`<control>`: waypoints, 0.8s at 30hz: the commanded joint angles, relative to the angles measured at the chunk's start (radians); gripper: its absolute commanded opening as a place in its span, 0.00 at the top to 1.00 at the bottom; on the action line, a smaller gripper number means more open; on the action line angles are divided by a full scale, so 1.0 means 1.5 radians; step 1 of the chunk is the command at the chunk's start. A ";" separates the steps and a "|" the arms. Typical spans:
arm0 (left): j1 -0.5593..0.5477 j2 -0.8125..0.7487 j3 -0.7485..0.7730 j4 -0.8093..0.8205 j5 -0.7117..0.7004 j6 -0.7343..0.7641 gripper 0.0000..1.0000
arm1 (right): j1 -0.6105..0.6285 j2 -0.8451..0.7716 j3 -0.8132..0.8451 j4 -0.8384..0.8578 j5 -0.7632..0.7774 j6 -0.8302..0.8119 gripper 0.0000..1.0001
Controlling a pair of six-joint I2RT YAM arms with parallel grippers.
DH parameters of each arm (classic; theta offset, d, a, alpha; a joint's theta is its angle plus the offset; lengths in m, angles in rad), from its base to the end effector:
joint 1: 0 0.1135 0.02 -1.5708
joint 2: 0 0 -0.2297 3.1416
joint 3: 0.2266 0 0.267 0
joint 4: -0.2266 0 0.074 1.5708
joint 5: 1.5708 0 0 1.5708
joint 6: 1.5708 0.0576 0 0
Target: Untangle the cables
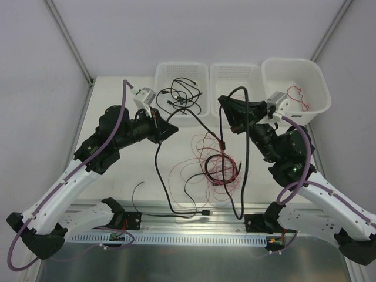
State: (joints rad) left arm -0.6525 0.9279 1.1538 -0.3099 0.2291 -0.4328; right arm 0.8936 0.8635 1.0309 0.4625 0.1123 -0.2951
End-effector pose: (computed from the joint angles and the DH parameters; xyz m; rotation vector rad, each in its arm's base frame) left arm 0.1923 -0.1634 0.4032 0.3746 1.7134 -0.9999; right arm 0.1450 0.1700 0.4679 -0.4452 0.8464 0.5000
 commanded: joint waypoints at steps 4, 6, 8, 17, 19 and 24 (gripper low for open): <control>0.004 0.037 -0.013 0.103 0.105 -0.039 1.00 | 0.005 0.011 -0.022 -0.060 -0.014 0.004 0.99; 0.003 0.030 -0.019 0.120 0.119 -0.040 1.00 | 0.006 0.024 -0.030 -0.065 0.043 -0.049 0.99; 0.003 0.016 -0.026 0.124 0.132 -0.039 1.00 | 0.016 0.062 -0.029 -0.082 0.130 -0.119 0.99; 0.004 -0.057 -0.058 0.124 0.026 -0.022 1.00 | 0.011 0.151 0.088 -0.202 0.238 -0.154 0.99; 0.004 -0.056 -0.051 0.121 -0.027 -0.033 1.00 | 0.011 0.172 0.126 -0.282 0.182 -0.116 0.99; 0.005 0.017 0.025 0.107 -0.072 -0.030 1.00 | 0.006 0.228 0.228 -0.401 0.086 -0.056 0.99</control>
State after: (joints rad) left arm -0.6525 0.8856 1.0985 -0.1883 0.2020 -0.4644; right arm 0.9085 1.1648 1.2568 -0.0177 0.3424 -0.4553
